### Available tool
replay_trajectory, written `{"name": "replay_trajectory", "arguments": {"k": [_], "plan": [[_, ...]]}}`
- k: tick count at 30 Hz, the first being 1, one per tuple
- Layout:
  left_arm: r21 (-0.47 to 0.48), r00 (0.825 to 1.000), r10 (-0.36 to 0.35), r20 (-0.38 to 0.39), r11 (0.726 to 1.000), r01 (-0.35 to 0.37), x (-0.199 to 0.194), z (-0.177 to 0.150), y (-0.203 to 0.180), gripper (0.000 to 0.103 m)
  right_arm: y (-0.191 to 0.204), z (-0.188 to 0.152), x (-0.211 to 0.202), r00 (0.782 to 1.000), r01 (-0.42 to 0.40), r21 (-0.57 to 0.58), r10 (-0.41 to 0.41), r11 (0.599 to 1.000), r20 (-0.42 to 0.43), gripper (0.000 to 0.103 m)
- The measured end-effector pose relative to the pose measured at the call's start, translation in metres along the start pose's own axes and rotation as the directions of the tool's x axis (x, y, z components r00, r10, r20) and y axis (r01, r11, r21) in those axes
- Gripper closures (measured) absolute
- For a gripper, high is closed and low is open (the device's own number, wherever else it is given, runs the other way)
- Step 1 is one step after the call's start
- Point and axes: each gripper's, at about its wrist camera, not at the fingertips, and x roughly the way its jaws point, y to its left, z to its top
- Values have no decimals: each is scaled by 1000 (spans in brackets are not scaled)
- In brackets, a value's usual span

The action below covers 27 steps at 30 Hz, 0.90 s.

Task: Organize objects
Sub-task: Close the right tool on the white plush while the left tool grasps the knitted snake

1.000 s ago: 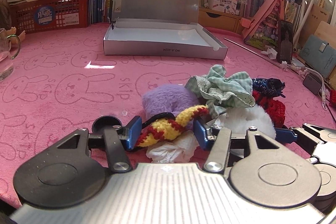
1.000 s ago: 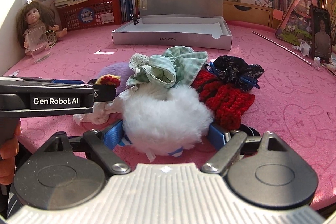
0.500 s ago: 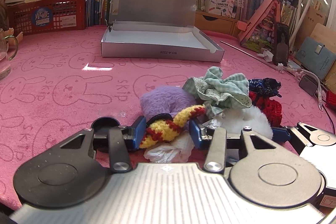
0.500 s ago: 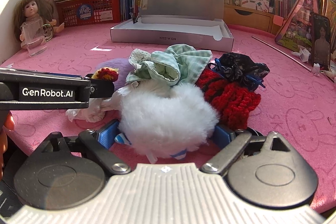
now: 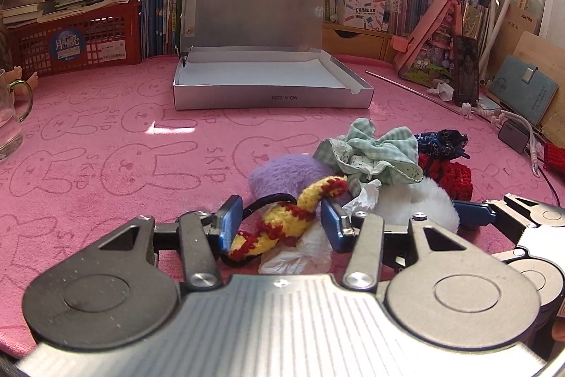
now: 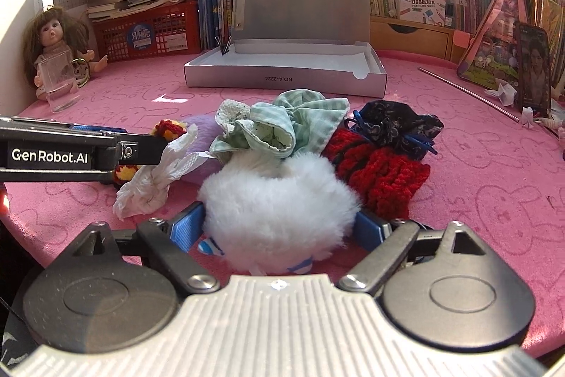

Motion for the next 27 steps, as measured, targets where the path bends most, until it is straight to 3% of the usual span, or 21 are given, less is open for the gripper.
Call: {"name": "replay_trajectory", "arguments": {"k": [3, 11, 16, 27], "plan": [[9, 1000, 0, -11, 1000, 0, 4, -2, -1, 41, 2, 2, -3, 1000, -1, -22, 1, 1000, 22, 14], [9, 999, -26, -25, 1000, 26, 14, -5, -3, 43, 0, 2, 0, 1000, -7, -4, 7, 1000, 16, 20], [4, 1000, -19, -8, 1000, 19, 13, -1, -6, 65, -1, 4, 2, 1000, -20, 9, 20, 1000, 12, 22], [-30, 998, -17, 68, 999, 19, -8, 15, -2, 67, -4, 19, -23, 992, -54, 27, 50, 998, 115, 24]]}}
